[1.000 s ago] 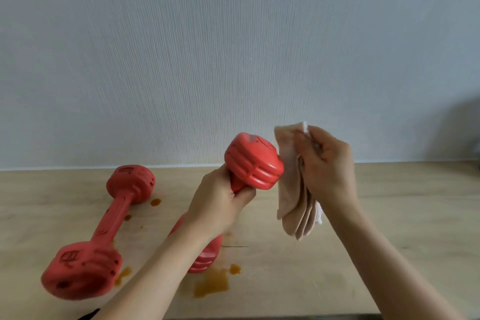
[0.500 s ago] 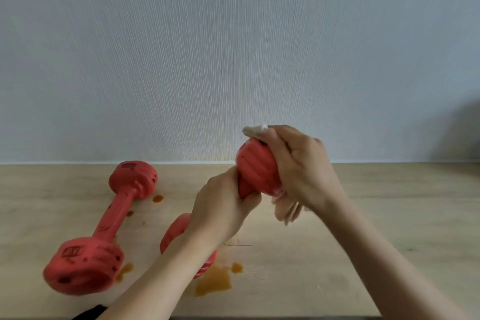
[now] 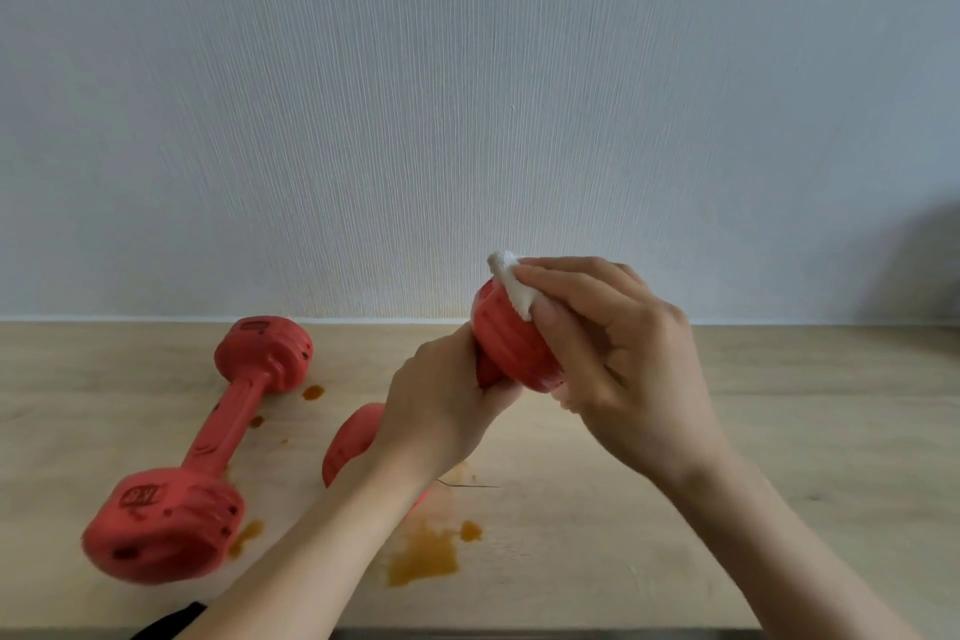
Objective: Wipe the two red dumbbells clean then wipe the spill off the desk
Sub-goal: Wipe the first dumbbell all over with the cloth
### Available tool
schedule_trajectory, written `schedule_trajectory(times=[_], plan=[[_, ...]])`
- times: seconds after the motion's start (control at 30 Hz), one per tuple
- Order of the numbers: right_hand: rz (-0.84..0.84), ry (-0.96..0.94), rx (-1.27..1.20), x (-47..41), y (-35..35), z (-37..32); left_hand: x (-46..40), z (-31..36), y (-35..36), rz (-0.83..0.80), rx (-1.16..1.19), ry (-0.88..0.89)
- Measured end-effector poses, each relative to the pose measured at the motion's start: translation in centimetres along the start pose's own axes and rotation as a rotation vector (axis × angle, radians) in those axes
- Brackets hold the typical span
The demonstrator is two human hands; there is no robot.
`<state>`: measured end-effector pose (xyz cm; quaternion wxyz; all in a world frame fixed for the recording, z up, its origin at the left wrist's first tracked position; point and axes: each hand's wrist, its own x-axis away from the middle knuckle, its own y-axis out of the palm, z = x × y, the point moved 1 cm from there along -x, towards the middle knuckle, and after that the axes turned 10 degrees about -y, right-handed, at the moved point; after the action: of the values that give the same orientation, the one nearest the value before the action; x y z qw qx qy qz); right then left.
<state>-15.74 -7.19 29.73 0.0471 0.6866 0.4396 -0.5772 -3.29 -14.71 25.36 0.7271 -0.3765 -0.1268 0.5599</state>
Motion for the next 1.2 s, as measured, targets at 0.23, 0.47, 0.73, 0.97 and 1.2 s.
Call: schedule_trajectory(times=[0.23, 0.47, 0.73, 0.97, 1.2], plan=[[-0.306, 0.305, -0.515, -1.9, -0.2, 2.9, 0.8, 0.3, 0.6, -0.073, 0.014, 0.072], [-0.181, 0.612, -0.769, -1.2, 0.3, 4.7, 0.3, 0.2, 0.8, -0.013, 0.131, 0.087], [-0.050, 0.673, -0.639, -0.7, -0.1, 4.3, -0.9, 0.3, 0.8, 0.056, 0.188, 0.032], [-0.044, 0.666, -0.604, -0.8, -0.8, 3.7, -2.5, -0.7, -0.3, 0.055, 0.360, -0.105], [0.288, 0.627, -0.714, -2.4, -0.9, 3.8, -2.9, -1.1, -0.7, -0.054, 0.518, -0.153]])
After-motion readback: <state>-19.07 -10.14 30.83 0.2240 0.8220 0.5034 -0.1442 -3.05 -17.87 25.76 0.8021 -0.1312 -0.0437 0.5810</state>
